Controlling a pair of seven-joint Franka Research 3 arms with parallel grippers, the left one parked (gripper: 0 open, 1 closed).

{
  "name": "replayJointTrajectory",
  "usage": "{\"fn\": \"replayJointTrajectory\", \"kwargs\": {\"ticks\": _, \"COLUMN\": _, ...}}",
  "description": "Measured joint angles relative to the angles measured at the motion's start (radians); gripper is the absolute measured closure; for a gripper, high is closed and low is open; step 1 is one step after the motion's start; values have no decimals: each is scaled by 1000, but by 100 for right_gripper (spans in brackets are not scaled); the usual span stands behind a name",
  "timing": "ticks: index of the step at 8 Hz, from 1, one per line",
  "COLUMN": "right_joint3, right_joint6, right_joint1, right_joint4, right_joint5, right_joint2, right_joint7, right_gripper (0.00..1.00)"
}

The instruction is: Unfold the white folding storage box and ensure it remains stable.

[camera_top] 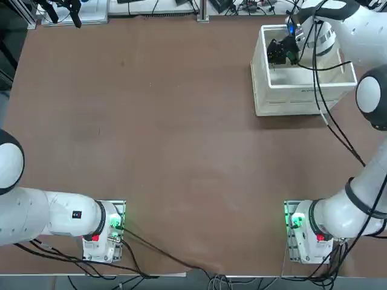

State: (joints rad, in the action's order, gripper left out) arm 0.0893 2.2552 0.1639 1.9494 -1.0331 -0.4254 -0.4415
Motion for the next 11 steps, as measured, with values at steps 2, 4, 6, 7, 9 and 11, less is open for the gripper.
{"fn": "replayJointTrajectory", "kwargs": {"ticks": 2, "right_joint3": 5, "right_joint6": 12, "right_joint1": 2, "right_joint4": -13, "right_joint5": 198, "right_joint2": 15, "right_joint7": 38, "right_gripper": 98}}
{"fn": "replayJointTrajectory", "kwargs": {"ticks": 4, "right_joint3": 26, "right_joint6": 14, "right_joint1": 1, "right_joint4": -52, "right_joint5": 445, "right_joint2": 56, "right_joint7": 162, "right_gripper": 90}}
{"fn": "replayJointTrajectory", "kwargs": {"ticks": 6, "right_joint3": 38, "right_joint6": -46, "right_joint1": 2, "right_joint4": -99, "right_joint5": 602, "right_joint2": 89, "right_joint7": 250, "right_gripper": 78}}
{"fn": "replayJointTrajectory", "kwargs": {"ticks": 7, "right_joint3": 59, "right_joint6": -160, "right_joint1": 1, "right_joint4": -155, "right_joint5": 681, "right_joint2": 97, "right_joint7": 258, "right_gripper": 63}}
{"fn": "replayJointTrajectory", "kwargs": {"ticks": 9, "right_joint3": 92, "right_joint6": -435, "right_joint1": -8, "right_joint4": -325, "right_joint5": 808, "right_joint2": 109, "right_joint7": 263, "right_gripper": 32}}
{"fn": "replayJointTrajectory", "kwargs": {"ticks": 11, "right_joint3": 97, "right_joint6": -538, "right_joint1": -8, "right_joint4": -404, "right_joint5": 897, "right_joint2": 131, "right_joint7": 318, "right_gripper": 9}}
